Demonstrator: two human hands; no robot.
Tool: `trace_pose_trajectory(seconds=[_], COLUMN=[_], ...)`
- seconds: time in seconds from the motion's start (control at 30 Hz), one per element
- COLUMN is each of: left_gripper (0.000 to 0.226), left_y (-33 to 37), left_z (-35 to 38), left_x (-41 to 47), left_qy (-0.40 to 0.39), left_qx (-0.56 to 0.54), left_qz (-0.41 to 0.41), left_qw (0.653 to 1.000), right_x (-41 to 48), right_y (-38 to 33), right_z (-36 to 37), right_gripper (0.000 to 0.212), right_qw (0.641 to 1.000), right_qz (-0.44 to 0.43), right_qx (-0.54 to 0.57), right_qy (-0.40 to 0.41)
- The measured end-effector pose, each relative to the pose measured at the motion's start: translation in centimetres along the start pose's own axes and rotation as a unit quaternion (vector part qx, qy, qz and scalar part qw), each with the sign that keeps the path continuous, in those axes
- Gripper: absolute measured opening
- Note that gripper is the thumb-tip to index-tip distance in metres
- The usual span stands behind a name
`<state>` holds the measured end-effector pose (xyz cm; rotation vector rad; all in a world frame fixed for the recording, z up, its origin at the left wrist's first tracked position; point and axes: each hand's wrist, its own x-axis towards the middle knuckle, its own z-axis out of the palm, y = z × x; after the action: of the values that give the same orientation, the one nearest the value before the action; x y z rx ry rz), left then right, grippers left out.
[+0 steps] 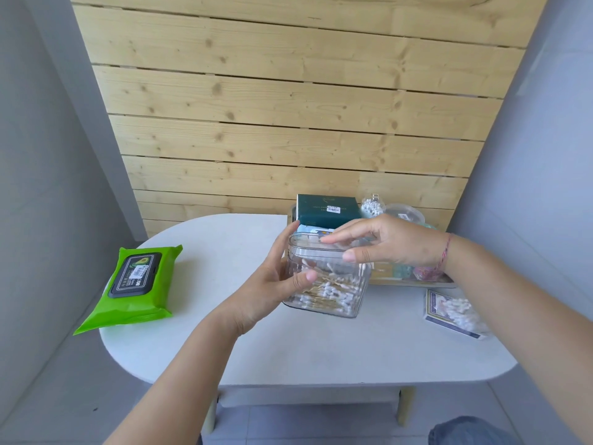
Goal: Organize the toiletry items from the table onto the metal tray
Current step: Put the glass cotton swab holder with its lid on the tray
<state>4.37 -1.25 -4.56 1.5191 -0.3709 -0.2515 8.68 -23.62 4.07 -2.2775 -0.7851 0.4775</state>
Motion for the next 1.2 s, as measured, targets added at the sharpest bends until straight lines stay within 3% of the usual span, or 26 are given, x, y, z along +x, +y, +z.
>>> trace_pose_trajectory(seconds=[0.6,0.8,0.9,1.03,1.2], left_gripper=[0.066,0.05,0.038,0.041,0.048], left_y=[0.5,0.9,1.0,1.1,1.3], left_z=[0.6,0.4,0.1,-0.2,-0.2], left_x=[-0.3,-0.2,-0.1,-0.1,-0.2], left_qy=[0.047,0.057,0.064,0.082,0.099], left_qx=[-0.05,-0.097,-0.134,-0.159,-0.151], left_qz=[0.014,0.009,-0.002,-0.011,-0.005], left_qw=[0.998,0.994,0.989,0.984,0.984], right_x=[0.4,0.0,-0.3,-0.6,-0.5], right_y=[-0.7,-0.8,-0.5,-0.3,-0.5], right_z=[0.1,0.6,1.3,2.7,2.8], right_gripper=[0.045,0.044,0.058,0.084,0.069], right_qw=[1.0,0.993,0.986,0.987,0.974], right_qz=[-0.01,-0.034,-0.05,-0.068,-0.083], right_qx=[-0.006,0.107,0.156,0.131,0.195], right_qy=[0.026,0.022,0.035,0.054,0.084])
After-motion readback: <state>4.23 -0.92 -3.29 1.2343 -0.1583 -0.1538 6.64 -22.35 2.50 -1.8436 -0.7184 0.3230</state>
